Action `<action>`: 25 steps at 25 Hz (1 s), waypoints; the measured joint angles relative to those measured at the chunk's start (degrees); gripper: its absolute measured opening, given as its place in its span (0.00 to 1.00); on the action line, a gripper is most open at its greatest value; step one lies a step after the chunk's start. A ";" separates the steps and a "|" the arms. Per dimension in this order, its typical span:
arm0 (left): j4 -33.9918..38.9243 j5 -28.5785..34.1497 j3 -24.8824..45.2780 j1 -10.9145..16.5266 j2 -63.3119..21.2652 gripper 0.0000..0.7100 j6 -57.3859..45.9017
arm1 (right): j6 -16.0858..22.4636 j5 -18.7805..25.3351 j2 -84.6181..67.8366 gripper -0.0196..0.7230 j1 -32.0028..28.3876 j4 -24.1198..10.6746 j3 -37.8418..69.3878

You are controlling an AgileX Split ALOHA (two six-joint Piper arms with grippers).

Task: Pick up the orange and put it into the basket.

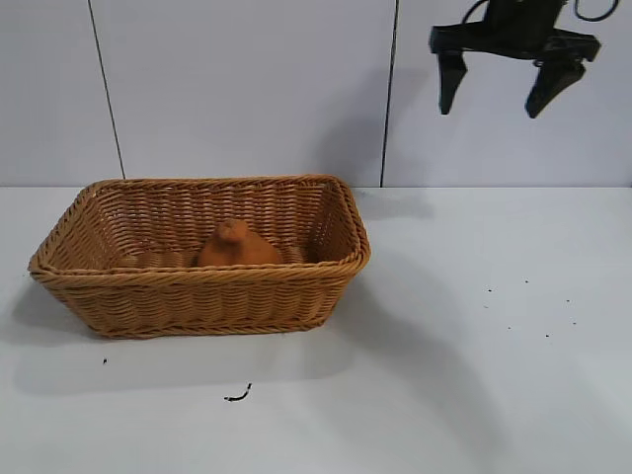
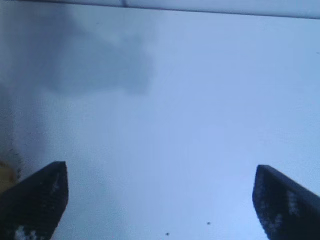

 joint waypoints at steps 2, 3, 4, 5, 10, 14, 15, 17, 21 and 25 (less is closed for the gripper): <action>0.00 0.00 0.00 0.00 0.00 0.94 0.00 | 0.00 0.00 -0.36 0.96 0.01 0.78 0.49; 0.00 0.00 0.00 0.00 0.00 0.94 0.00 | -0.05 0.00 -1.04 0.96 0.21 0.91 1.44; 0.00 0.00 0.00 0.00 0.00 0.94 0.00 | -0.23 -0.05 -1.98 0.96 0.50 0.96 2.90; 0.00 0.00 0.00 0.00 0.00 0.94 0.00 | -0.64 0.01 -3.35 0.96 0.79 0.96 4.82; 0.00 0.00 0.00 0.00 0.00 0.94 0.00 | -1.89 -0.13 -12.71 0.96 2.14 1.09 19.22; 0.00 0.00 0.00 0.00 0.00 0.94 0.00 | -4.05 -0.17 -23.02 0.96 2.17 1.28 35.38; 0.00 0.00 0.00 0.00 0.00 0.94 0.00 | -4.05 -0.17 -23.02 0.96 2.17 1.28 35.38; 0.00 0.00 0.00 0.00 0.00 0.94 0.00 | -5.48 -0.12 -28.91 0.96 2.17 1.28 44.05; 0.00 0.00 0.00 0.00 0.00 0.94 0.00 | -6.69 -0.06 -46.07 0.96 2.17 1.34 62.24; 0.00 0.00 0.00 0.00 0.00 0.94 0.00 | -7.24 -0.06 -60.50 0.96 2.17 1.34 74.15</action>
